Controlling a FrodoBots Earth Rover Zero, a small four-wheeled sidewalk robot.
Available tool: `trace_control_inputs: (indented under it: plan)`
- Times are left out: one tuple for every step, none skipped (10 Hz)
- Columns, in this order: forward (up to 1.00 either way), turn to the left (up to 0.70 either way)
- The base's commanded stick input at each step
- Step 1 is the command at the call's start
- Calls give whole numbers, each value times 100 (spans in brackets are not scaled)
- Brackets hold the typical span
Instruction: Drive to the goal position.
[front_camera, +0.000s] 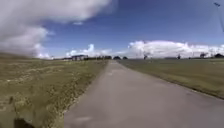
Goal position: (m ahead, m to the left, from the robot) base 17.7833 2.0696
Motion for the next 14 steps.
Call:
trace_control_inputs:
  plan:
    - [70,0]
    - [70,0]
    - [70,0]
    - [70,0]
    - [70,0]
    - [70,0]
    - [70,0]
    - [70,0]
    - [70,0]
    - [70,0]
    - [70,0]
    - [70,0]
    - [70,0]
    - [70,0]
